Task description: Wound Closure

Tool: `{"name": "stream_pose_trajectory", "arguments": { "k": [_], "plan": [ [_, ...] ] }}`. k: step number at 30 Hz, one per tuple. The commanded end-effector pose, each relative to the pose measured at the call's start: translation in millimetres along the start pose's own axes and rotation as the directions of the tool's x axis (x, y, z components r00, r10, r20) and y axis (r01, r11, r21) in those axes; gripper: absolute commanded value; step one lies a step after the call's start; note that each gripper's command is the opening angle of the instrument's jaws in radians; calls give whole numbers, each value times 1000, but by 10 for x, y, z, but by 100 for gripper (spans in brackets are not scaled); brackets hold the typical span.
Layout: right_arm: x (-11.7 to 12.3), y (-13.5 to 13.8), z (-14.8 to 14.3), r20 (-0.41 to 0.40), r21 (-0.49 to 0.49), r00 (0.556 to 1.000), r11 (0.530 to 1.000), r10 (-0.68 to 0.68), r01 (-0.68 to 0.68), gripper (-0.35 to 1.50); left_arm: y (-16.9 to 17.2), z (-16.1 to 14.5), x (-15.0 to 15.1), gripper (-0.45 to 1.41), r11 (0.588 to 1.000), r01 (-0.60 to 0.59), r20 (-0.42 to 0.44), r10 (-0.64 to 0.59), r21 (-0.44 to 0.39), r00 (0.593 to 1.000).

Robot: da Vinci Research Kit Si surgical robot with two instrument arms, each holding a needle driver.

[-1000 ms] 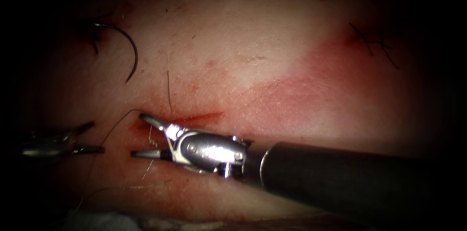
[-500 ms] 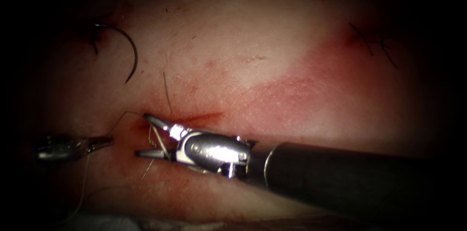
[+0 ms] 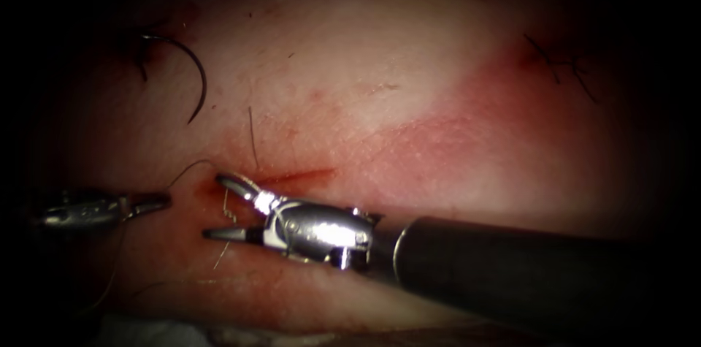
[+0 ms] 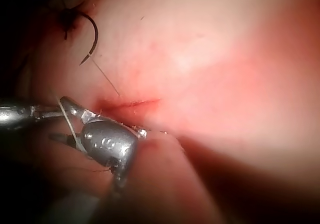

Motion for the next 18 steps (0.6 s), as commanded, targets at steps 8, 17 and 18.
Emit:
{"name": "stream_pose_trajectory", "arguments": {
  "k": [8, 17, 18],
  "plan": [
    [8, -10, 12, -23, 38, 1000, 999, 13, -12, 138, 8, 84, -9, -45, 999, -33, 19, 34, -15, 999],
    [30, 25, 4, -76, -69, 997, 997, 32, -37, 138, 44, 88, -23, -45, 997, -59, 36, 61, -53, 997],
    [30, 26, 5, -76, -78, 997, 996, 33, -39, 138, 46, 86, -23, -45, 997, -60, 36, 62, -55, 997]
  ]
}}
